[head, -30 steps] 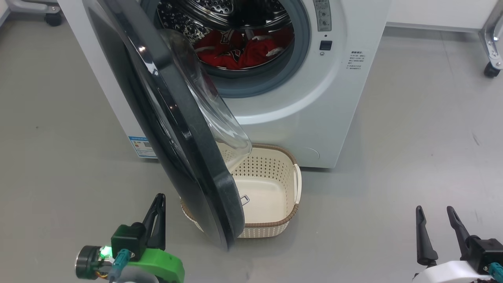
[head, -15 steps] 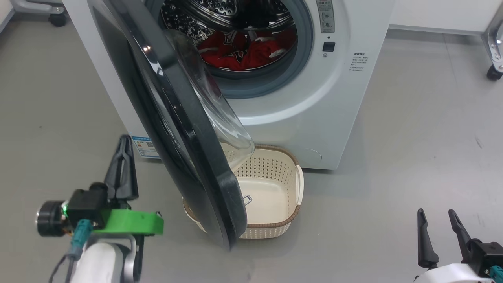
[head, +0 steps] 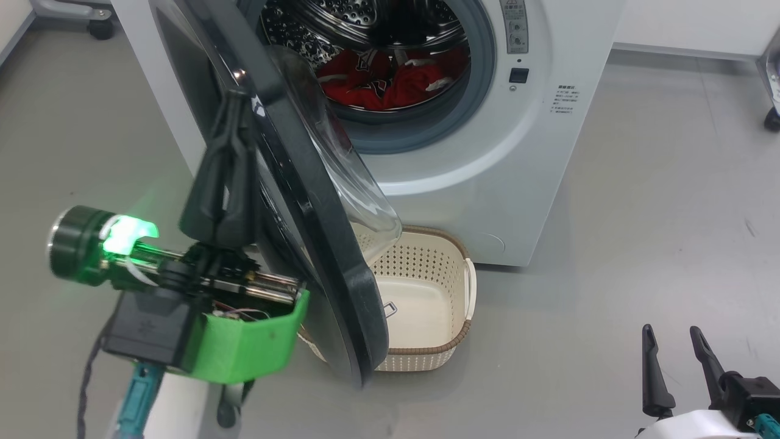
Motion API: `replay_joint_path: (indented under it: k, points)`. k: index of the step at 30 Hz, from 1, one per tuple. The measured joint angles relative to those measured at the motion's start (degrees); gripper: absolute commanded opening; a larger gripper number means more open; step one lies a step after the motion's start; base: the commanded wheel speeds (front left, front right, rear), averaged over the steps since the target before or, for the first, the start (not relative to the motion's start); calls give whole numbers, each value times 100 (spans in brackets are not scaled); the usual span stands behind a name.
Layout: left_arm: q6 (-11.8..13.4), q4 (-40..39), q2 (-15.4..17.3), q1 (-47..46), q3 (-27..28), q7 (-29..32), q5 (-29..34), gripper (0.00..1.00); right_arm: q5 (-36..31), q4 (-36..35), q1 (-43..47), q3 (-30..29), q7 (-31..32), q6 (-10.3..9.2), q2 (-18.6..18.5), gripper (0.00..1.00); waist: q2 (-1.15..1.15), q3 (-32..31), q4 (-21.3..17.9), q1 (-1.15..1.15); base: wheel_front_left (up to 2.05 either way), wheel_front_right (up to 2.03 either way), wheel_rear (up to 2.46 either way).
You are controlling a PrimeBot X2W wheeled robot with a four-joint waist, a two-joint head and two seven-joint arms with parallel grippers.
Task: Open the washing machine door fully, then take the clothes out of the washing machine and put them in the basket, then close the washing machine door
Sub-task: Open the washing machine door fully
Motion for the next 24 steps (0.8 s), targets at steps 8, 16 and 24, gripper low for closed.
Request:
replay_joint_path:
  k: [8,16,24]
  points:
    - [-547,-534,-7,13,-1079,286,-542,0,-18,29,20,2,0,35,48,100,0,-37,-9,0,0,0,0]
    - [-829,-549,2,587,-1856,1032,-1370,0,-76,124,27,86,0,92,90,100,0,-152,-81,0,0,0,0]
    - [-706,-66,18,1226,-2449,1692,-1702,0,-90,132,110,47,0,136,125,100,0,-172,-191,0,0,0,0]
